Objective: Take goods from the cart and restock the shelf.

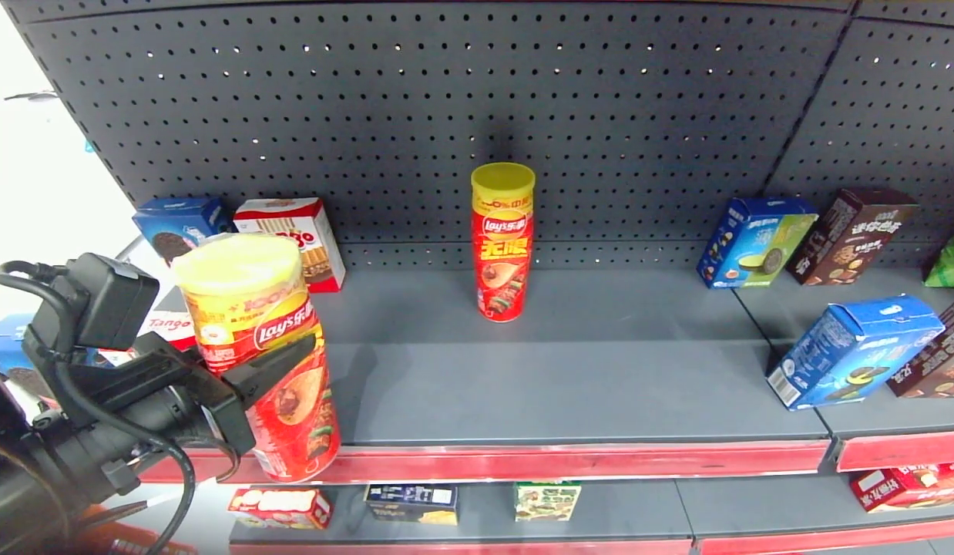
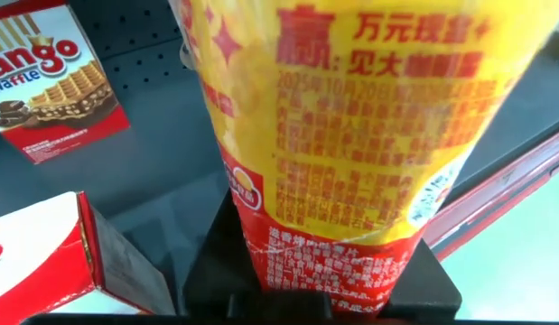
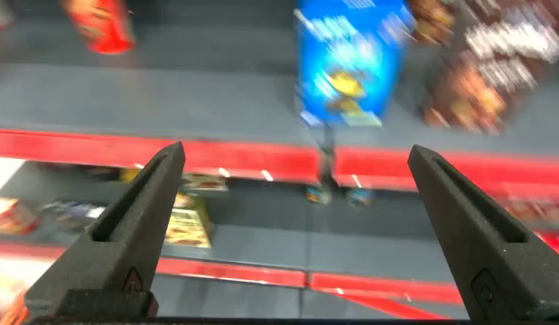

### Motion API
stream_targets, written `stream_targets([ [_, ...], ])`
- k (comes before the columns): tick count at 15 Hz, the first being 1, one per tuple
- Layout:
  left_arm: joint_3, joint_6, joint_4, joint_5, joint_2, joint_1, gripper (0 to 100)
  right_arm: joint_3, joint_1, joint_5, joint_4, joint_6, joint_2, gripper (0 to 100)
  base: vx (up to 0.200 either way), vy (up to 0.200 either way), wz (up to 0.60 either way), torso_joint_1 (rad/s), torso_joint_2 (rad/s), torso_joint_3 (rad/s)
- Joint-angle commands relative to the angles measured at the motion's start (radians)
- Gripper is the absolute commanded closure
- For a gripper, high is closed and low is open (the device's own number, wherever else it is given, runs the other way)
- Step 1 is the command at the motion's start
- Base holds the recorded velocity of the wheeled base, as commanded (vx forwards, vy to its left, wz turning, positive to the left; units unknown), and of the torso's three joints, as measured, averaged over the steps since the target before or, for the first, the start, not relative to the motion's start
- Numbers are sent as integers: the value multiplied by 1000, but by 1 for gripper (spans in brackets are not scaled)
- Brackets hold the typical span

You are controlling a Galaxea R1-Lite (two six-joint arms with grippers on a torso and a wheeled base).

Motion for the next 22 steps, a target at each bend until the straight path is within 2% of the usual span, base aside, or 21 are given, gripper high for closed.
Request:
stream_targets([
  [1,1,0,0,0,-3,-2,100,-116,84,56,-1,-54,248,0,0,0,0,0,0,0],
  [3,-5,0,0,0,-3,-8,100,-131,153,67,-10,-148,339,0,0,0,0,0,0,0],
  [5,-18,0,0,1,0,-22,100,-211,214,69,-10,-149,437,0,0,0,0,0,0,0],
  [8,-64,-8,0,3,18,-72,100,-364,323,76,-35,-153,630,0,0,0,0,0,0,0],
  [11,-70,-7,0,1,21,-77,100,-469,415,52,-125,-186,811,0,0,0,0,0,0,0],
  [18,-70,-8,0,1,21,-75,100,-691,423,73,-139,-189,1096,0,0,0,0,0,0,0],
  [22,-65,-8,0,1,26,-72,100,-797,371,185,-197,-196,1276,0,0,0,0,0,0,0],
])
